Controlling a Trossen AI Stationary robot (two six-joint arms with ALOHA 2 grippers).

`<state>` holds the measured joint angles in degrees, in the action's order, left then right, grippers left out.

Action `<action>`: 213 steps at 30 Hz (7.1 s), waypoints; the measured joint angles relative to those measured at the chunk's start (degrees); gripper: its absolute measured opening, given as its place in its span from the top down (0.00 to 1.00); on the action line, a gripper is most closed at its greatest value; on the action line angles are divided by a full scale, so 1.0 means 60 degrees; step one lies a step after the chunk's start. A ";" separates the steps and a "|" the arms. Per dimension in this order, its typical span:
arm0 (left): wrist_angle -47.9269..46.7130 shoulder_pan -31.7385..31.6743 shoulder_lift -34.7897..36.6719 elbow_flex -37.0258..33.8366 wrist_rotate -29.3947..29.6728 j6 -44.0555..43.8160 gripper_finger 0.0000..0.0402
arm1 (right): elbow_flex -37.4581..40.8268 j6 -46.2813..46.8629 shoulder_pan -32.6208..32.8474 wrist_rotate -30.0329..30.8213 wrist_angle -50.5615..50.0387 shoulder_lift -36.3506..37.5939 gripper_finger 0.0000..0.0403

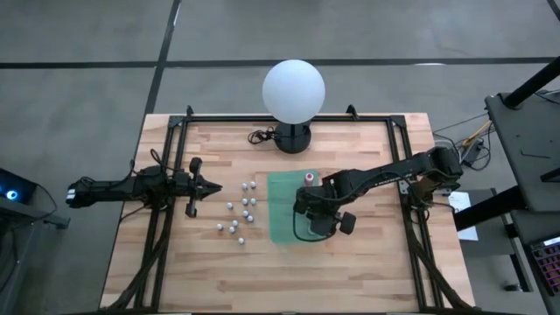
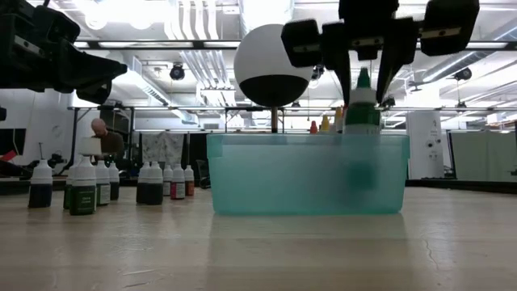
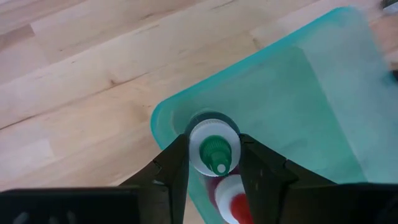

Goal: Pick & Place food coloring
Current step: Put the large green food coloring bottle into the green bin, then put the small orange food coloring bottle into the green bin

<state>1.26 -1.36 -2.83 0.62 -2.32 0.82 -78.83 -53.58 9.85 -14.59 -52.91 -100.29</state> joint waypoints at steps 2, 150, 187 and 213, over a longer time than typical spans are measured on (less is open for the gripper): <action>0.0000 0.0001 0.0000 0.0000 0.0003 0.0000 1.00 | 0.0007 0.0000 0.0000 0.0000 -0.0025 -0.0150 0.72; 0.0004 0.0000 0.0000 0.0000 0.0003 0.0000 1.00 | 0.4933 0.8605 -0.1362 0.2852 0.7933 0.7827 0.98; 0.0004 0.0001 0.0000 0.0000 0.0003 0.0000 1.00 | 1.1412 0.7915 -0.1461 0.2688 0.8793 1.3185 0.98; 0.0004 -0.0001 0.0000 0.0000 0.0003 0.0000 1.00 | 1.2818 0.7932 -0.1457 0.2675 0.9213 1.6011 0.98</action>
<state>1.28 -1.37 -2.83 0.62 -2.31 0.82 -1.92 -5.99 1.10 1.46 2.37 -4.22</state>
